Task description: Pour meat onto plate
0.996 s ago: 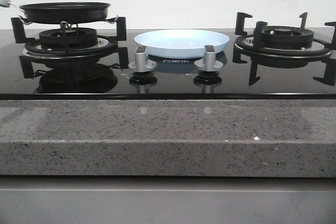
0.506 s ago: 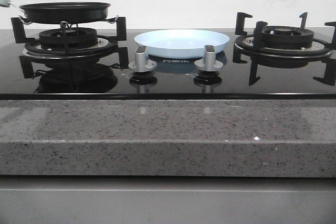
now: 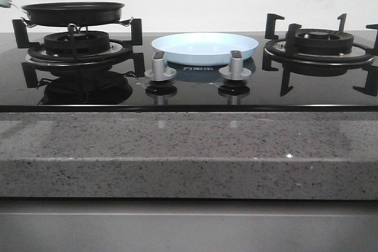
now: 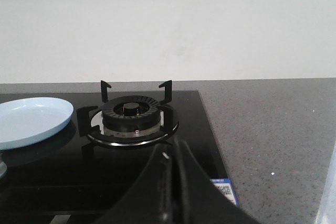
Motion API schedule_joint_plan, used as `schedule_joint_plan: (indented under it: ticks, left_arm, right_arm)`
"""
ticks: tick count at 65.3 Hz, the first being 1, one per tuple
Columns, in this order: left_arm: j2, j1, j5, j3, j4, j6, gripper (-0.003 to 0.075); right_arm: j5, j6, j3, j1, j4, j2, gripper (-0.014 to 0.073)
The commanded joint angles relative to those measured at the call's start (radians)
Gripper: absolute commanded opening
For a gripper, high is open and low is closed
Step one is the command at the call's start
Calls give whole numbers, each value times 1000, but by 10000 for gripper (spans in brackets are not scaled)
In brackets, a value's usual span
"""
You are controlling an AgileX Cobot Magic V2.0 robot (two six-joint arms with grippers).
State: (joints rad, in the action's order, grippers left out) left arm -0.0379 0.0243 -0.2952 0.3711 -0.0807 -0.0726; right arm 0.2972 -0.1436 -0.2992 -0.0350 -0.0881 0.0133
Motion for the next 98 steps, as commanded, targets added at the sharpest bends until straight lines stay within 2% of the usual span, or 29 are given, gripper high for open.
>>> schedule_joint_plan:
  ticks: [1,12,21,36,61,65,71,77,80,86,98]
  left_arm:
    - [-88,6,-30,123,-13,1,-20]
    - [-250,6,-156,280,-11,1,-20]
    - [-368,6,-241,351,-11,10,-20]
    - [-476,6,-248,362,-8,19,-20]
    - [-503,6,-259,359,3,19,-19]
    - [-503,6,-259,359,13,19,-8]
    - [-503,6,-259,359,18,19,88]
    - [-503,6,-259,359,18,19,285]
    - [-503,6,-257,359,18,19,382]
    - [-503,6,-257,359,18,19,482]
    - [-503,6,-255,359,18,19,471]
  right_arm:
    - [33,5,-129,-7,1,74,-69]
    - [195,5,-326,-7,1,230,-69]
    - [300,31,-416,-7,1,350,-69]
    - [355,36,-447,-7,1,502,-69]
    - [411,40,-445,-2,2,538,-57]
    - [423,52,-445,-2,8,538,-2]
    - [424,78,-445,-2,34,538,182]
    - [424,113,-445,-2,77,538,414]
    - [424,113,-445,-2,97,538,498]
    - [429,130,-445,-1,119,538,540]
    - [438,187,-446,74,170,544,538]
